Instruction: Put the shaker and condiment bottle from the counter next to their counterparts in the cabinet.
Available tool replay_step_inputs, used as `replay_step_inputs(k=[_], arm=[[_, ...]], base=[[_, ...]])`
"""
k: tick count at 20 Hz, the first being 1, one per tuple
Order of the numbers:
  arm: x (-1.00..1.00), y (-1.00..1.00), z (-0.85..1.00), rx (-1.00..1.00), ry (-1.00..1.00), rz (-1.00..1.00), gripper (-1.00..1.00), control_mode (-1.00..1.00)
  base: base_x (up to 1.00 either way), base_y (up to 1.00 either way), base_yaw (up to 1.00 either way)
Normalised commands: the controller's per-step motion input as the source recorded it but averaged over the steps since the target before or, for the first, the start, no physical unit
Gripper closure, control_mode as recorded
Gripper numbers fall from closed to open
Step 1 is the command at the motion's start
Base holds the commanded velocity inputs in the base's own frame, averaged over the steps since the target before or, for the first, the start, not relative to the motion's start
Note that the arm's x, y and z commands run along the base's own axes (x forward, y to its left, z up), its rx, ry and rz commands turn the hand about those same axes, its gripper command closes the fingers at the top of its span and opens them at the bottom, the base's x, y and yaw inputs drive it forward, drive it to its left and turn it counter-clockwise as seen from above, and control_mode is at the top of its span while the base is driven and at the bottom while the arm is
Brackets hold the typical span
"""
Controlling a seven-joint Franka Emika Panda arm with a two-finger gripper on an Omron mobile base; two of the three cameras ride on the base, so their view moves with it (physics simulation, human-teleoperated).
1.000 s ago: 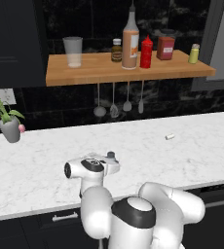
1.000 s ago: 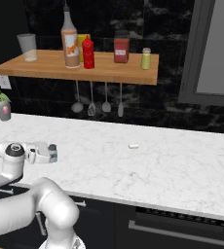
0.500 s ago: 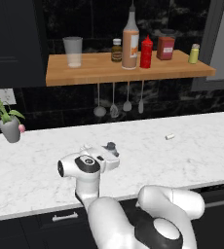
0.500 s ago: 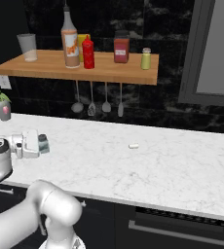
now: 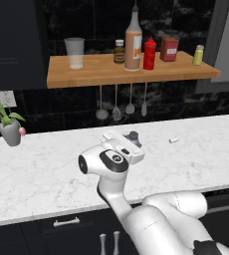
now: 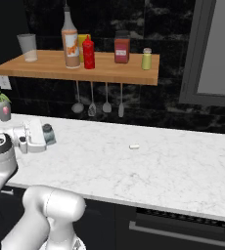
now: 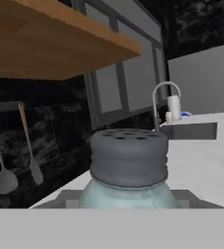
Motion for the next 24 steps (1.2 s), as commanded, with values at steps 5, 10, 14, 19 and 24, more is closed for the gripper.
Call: replay_step_inputs(k=[5, 10, 14, 19, 24], arm=[[-0.27, -0.43, 0.88, 0.02, -0.02, 0.05, 1.0, -1.0], [-0.06, -0.53, 0.87, 0.04, 0.0, 0.08, 1.0, -1.0], [0.0, -0.57, 0.9, 0.05, 0.02, 0.03, 1.0, -1.0], [0.05, -0.54, 0.74, 0.03, 0.02, 0.01, 1.0, -1.0], [0.27, -0.61, 0.61, 0.03, 0.01, 0.01, 1.0, -1.0]], base=[[0.0, 0.0, 0.0], [0.0, 0.0, 0.0], [0.0, 0.0, 0.0], [0.0, 0.0, 0.0], [0.0, 0.0, 0.0]])
